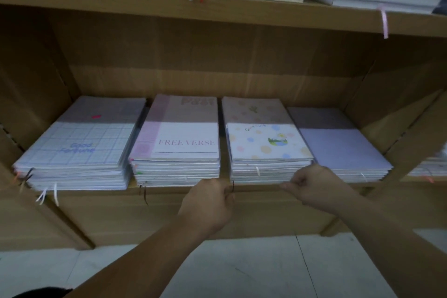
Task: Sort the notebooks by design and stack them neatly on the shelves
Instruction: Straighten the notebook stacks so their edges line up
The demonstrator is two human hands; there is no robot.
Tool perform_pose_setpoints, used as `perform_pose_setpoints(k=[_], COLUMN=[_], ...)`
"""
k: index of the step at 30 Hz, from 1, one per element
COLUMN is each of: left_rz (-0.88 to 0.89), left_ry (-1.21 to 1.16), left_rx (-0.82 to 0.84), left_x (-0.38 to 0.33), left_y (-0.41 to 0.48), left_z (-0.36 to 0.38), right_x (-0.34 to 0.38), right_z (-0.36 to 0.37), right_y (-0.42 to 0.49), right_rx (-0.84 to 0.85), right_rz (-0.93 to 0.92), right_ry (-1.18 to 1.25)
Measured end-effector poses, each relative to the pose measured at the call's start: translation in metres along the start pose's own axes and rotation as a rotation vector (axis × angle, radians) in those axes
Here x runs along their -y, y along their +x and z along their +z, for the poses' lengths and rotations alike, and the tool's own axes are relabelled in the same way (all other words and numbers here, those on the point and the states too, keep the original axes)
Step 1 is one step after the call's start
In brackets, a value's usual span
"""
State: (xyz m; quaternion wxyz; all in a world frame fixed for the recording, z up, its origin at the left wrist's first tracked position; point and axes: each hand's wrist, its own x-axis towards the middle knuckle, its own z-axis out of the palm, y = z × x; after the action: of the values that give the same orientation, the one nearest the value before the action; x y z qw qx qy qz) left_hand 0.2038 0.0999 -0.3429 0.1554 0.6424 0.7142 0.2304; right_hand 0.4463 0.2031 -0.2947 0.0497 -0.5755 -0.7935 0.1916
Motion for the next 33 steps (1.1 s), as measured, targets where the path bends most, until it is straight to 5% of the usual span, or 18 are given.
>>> perform_pose_setpoints(k=[9, 18, 24, 33], left_rz=[0.227, 0.114, 0.144, 0.135], left_ry=[-0.201, -0.303, -0.152, -0.256], left_rx=[0.046, 0.03, -0.032, -0.016], left_x=[-0.092, -0.15, -0.15, -0.149], left_y=[0.021, 0.073, 0.079, 0.077], left_z=[0.06, 0.127, 0.139, 0.149], right_x=[-0.081, -0.17, -0.19, -0.201], right_z=[-0.02, -0.013, -0.006, -0.004], right_y=[0.0, -0.01, -0.001, 0.008], right_rx=[-0.144, -0.395, -0.379, -0.447], right_rz=[0.118, 0.505, 0.46, 0.403], right_ry=[0.154, 0.392, 0.643, 0.733])
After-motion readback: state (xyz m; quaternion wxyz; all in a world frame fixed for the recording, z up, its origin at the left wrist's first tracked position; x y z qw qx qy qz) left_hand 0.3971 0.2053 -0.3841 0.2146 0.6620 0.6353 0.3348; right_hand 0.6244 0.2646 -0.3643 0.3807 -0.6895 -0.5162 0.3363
